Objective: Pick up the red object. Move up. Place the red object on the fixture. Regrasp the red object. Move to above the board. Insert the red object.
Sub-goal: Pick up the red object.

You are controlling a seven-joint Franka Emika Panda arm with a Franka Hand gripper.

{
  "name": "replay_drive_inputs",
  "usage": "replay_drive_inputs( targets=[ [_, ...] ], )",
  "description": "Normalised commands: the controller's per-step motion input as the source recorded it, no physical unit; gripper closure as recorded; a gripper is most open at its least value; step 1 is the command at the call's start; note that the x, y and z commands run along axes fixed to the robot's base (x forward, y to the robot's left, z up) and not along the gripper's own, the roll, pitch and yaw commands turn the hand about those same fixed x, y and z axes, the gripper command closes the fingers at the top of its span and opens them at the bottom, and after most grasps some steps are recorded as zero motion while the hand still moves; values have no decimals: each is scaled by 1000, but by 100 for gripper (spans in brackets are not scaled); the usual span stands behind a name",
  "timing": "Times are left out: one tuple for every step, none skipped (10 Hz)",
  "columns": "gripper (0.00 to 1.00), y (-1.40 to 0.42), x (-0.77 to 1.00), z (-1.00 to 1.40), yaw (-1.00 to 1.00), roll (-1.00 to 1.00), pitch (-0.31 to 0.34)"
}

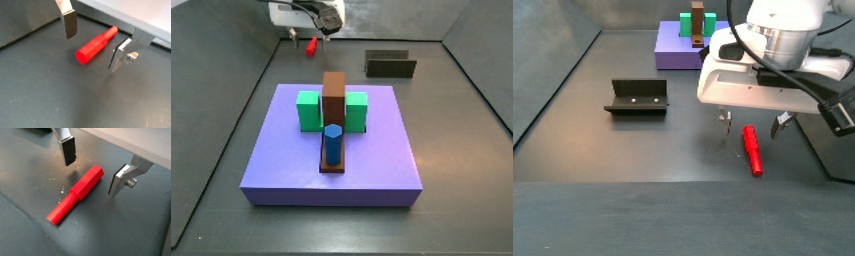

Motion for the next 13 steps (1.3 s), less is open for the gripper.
replay_drive_inputs(
  targets=[
    [0,0,0,-303,0,-171,-181],
    [0,0,0,-271,71,-123,-149],
    [0,0,0,-180,29,-124,-94],
    [0,0,0,-100,20,-104,-56],
    [0,0,0,-29,14,-81,-31],
    [0,0,0,0,0,-54,-10],
    [0,0,0,0,0,-63,-9],
    [0,0,0,0,0,-17,-13],
    [0,0,0,0,0,0,0],
    [100,0,0,0,0,0,0],
    [100,0,0,0,0,0,0],
    [100,0,0,0,0,0,0],
    [100,0,0,0,0,0,0]
  ],
)
